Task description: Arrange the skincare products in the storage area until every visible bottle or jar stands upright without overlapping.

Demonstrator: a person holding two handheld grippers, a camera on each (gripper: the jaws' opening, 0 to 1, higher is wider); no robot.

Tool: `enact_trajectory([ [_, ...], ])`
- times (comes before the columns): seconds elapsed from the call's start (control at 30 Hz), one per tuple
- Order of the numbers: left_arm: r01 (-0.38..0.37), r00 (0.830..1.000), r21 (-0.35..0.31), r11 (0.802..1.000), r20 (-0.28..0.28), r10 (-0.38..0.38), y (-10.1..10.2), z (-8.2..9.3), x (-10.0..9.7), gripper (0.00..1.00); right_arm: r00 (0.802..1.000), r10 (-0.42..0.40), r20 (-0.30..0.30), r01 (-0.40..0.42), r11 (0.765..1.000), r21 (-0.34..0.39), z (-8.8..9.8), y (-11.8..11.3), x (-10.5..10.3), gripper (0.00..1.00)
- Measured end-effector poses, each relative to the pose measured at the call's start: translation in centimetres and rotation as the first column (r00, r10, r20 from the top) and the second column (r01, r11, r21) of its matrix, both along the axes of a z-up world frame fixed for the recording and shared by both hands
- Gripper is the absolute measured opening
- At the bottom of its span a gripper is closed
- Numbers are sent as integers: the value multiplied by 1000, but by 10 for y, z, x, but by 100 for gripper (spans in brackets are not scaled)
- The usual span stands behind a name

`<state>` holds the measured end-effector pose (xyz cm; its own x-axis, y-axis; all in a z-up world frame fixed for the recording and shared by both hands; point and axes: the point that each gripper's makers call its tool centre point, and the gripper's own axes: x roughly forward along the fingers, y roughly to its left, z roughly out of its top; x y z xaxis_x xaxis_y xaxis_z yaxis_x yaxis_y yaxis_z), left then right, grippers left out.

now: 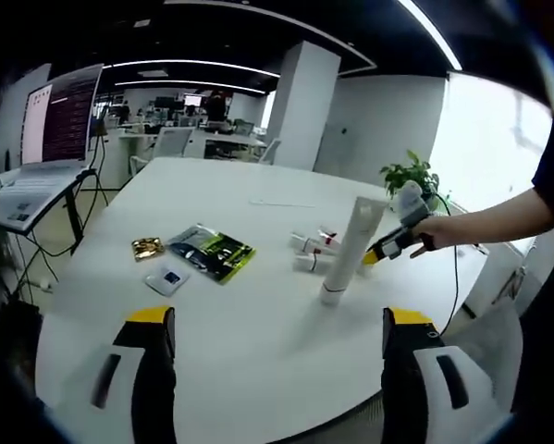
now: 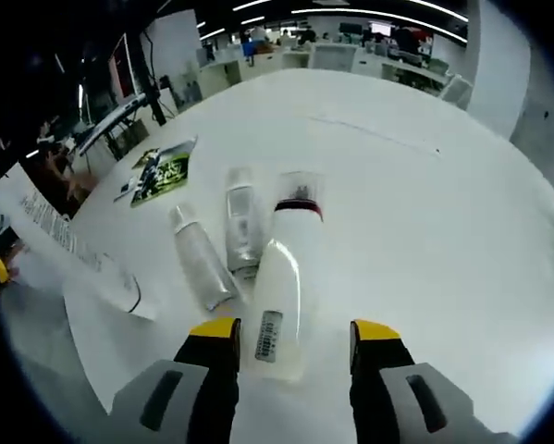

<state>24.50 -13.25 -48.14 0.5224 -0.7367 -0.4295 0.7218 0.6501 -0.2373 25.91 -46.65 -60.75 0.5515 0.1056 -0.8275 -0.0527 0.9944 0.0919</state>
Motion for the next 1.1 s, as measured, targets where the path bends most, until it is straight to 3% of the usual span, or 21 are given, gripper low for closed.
enact_trajectory([
  [0.27,-5,1000,8,1000,-3,5,0,-1,1,86,1000,29,8,-29,999,-15,1,11,16,38],
  [0.47,-7,1000,13,1000,-2,7,1,-1,2,86,999,27,-21,-28,998,-61,-1,6,12,25],
  [0.57,-6,1000,15,1000,-3,6,1,-2,2,85,1000,18,-20,-20,994,-107,2,-4,1,19],
  [0.6,-4,1000,16,1000,-3,4,1,-2,2,85,996,90,-14,-91,989,-118,1,-2,-3,19],
  [0.63,-3,1000,17,1000,-3,3,1,-2,2,85,995,92,-26,-94,990,-104,1,1,-10,19],
  [0.87,18,1000,25,1000,-3,-18,-1,-4,0,85,1000,24,-18,-25,998,-57,1,-1,-41,18],
  [1.1,36,999,28,999,-5,-36,-3,-5,-2,85,999,12,-42,-14,999,-39,3,5,-85,18],
])
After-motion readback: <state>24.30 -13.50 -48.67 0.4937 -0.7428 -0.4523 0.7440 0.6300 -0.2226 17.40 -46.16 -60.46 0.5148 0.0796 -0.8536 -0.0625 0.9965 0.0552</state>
